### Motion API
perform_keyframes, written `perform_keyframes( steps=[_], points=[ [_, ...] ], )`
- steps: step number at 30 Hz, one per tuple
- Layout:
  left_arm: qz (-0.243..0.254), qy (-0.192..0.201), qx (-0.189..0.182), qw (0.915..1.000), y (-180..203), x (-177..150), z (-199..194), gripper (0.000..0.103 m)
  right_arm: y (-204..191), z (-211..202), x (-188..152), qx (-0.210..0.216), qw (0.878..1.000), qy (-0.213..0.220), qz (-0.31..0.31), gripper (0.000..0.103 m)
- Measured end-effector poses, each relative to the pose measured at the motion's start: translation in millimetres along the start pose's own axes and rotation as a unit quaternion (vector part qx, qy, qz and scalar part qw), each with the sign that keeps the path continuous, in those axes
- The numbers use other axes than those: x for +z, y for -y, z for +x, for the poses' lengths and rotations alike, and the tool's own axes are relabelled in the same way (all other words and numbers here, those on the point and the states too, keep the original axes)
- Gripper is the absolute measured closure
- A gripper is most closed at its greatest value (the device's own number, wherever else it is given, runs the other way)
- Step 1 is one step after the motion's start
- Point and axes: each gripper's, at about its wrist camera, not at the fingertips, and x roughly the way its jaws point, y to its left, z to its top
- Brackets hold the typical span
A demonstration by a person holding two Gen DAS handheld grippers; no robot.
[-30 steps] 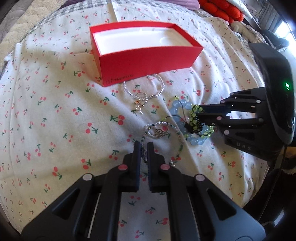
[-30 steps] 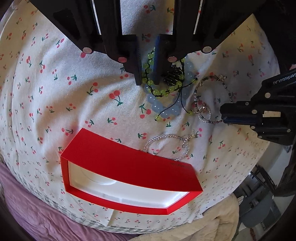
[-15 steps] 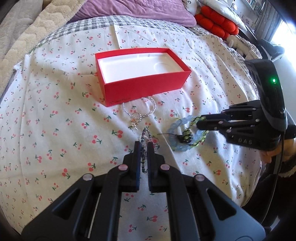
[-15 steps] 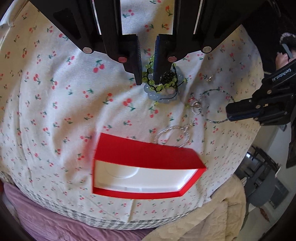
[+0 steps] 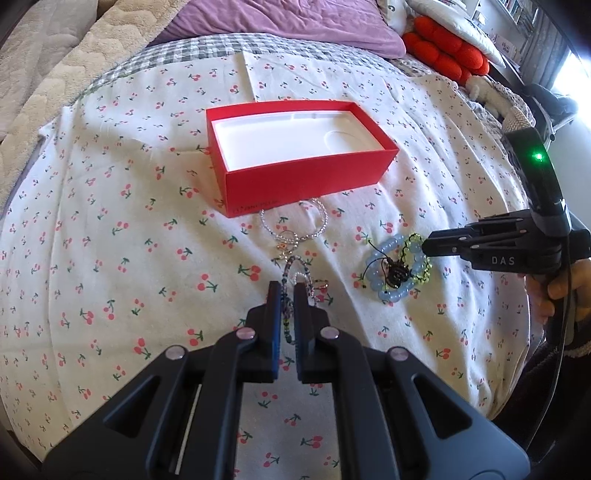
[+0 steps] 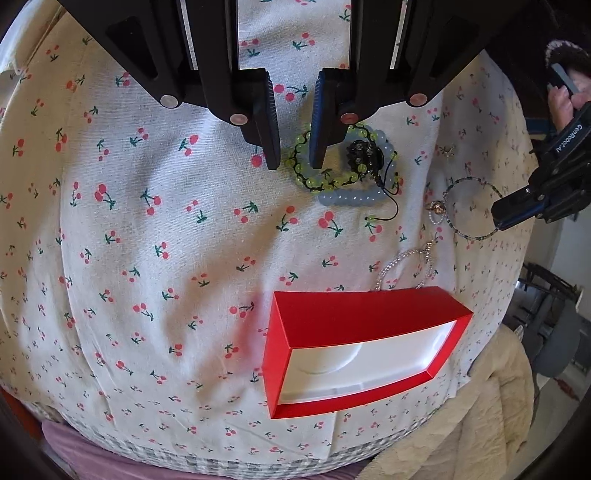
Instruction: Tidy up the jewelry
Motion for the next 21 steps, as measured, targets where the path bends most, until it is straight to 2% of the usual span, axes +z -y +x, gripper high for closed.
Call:
perform_keyframes(
  steps=[9, 10, 13, 18, 21],
  points=[
    [0.002, -0.001, -0.002, 1.0, 2.2, 2.3, 2.5, 0.096, 2.2, 0.2, 0.0, 0.012, 1.0, -0.004, 0.018, 0.079],
    [0.001, -0.001, -0.003, 1.0, 2.4, 2.3, 2.5, 0.096, 1.2, -2.0, -1.2, 0.009, 1.0, -0.002, 0.017, 0.075],
    [0.001, -0.002, -0.002, 1.0, 2.0, 2.4, 3.1, 0.096, -16.2, -12.3, -8.3, 0.014, 1.0, 0.01, -0.006, 0.045],
    [-0.002, 0.0, -0.004, 1.0, 0.8, 3.7, 1.7, 0.096, -52.0, -19.6, -23.2, 0.01, 0.997, 0.034, -0.07, 0.045],
    [-0.001, 0.001, -0.005, 1.0, 2.0, 3.3, 1.0, 0.096, -67.2, -8.7, -28.7, -0.014, 0.994, 0.024, -0.103, 0.053]
  ],
)
